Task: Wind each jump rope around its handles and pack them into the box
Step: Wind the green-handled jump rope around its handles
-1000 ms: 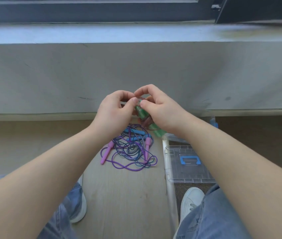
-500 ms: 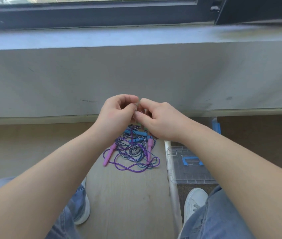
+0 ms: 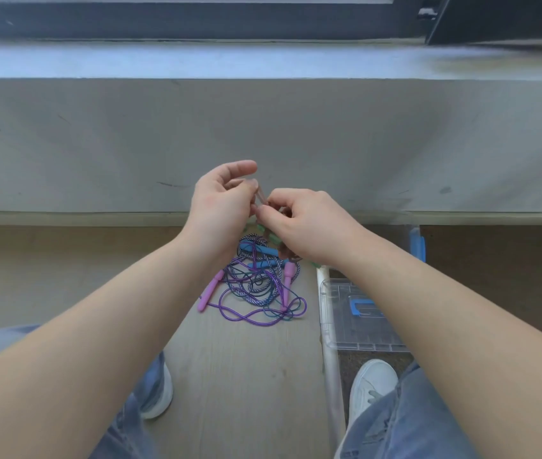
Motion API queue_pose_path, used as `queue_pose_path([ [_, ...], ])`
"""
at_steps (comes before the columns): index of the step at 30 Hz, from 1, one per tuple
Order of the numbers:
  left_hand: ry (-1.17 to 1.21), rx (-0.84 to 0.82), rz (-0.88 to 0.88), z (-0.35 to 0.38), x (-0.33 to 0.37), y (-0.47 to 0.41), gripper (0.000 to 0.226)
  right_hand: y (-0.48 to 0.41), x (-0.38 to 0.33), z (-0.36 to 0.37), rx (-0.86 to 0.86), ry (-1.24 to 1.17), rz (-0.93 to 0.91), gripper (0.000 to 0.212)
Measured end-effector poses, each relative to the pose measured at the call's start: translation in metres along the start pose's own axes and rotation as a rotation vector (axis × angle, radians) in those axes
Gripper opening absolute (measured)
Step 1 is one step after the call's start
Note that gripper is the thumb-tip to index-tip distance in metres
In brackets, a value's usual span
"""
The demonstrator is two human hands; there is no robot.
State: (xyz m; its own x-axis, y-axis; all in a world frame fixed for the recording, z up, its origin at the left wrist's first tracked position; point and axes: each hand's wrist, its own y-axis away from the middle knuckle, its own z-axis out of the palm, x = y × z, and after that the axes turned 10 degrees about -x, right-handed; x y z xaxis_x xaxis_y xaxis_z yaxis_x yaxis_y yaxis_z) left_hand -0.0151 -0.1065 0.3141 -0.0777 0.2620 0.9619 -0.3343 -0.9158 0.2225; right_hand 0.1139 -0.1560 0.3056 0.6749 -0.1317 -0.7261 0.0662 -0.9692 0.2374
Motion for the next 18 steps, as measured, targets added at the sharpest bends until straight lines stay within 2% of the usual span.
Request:
queue_pose_path([
  [3, -0.033, -0.046, -0.027, -0.002, -0.001, 0.001, 0.020, 0.005, 0.005, 0.002, 0.018, -0.040, -0.025, 0.017],
  [6, -0.032, -0.055, -0.027, -0.002, 0.000, 0.004, 0.018, 0.011, 0.007, 0.001, 0.024, -0.108, -0.036, 0.011],
  [11, 0.073, -0.058, -0.046, 0.000, 0.002, 0.016, 0.020, 0.025, 0.003, 0.002, 0.020, -0.126, -0.027, 0.026],
  [16, 0.113, -0.127, -0.109, 0.001, 0.007, 0.019, 0.016, 0.031, 0.005, -0.005, -0.073, -0.300, 0.022, 0.020],
  [18, 0.137, -0.110, -0.142, 0.003, 0.007, 0.011, 0.014, 0.032, 0.011, -0.011, -0.118, -0.304, 0.028, 0.028],
])
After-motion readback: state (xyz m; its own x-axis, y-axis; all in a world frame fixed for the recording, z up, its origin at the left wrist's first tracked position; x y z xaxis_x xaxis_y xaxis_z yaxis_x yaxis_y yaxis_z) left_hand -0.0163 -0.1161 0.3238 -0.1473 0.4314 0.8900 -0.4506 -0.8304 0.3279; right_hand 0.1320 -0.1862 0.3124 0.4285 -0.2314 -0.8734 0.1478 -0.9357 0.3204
